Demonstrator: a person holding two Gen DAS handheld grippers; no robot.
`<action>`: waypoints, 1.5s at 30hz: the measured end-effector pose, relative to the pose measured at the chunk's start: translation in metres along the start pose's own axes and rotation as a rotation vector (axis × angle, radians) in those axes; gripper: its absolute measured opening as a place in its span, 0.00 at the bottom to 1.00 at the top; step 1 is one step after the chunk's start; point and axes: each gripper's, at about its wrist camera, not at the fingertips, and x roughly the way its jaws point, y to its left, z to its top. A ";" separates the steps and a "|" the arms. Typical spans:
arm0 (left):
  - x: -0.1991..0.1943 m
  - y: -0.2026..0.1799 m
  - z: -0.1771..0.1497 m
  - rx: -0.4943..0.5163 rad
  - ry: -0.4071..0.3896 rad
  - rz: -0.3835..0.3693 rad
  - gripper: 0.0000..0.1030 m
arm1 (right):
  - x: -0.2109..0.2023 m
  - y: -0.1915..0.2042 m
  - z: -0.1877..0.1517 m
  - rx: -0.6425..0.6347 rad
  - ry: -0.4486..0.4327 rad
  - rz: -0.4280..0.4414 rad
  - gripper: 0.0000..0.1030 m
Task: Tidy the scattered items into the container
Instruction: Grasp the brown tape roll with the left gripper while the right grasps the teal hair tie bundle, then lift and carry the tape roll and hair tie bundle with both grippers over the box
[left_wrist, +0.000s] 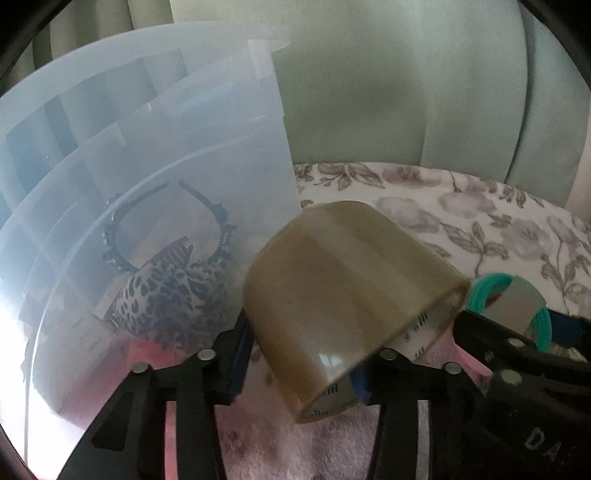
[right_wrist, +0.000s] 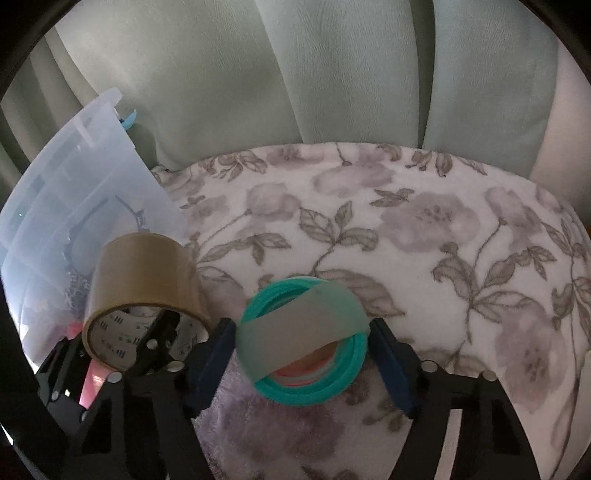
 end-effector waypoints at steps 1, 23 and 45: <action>0.001 0.000 0.001 0.001 0.003 0.000 0.40 | -0.001 0.000 -0.001 0.005 -0.005 0.002 0.69; -0.021 0.009 -0.002 -0.012 0.054 -0.074 0.16 | -0.059 -0.031 -0.047 0.204 -0.029 -0.034 0.69; -0.107 0.023 -0.024 0.094 0.067 -0.280 0.12 | -0.144 -0.004 -0.096 0.338 -0.108 -0.041 0.69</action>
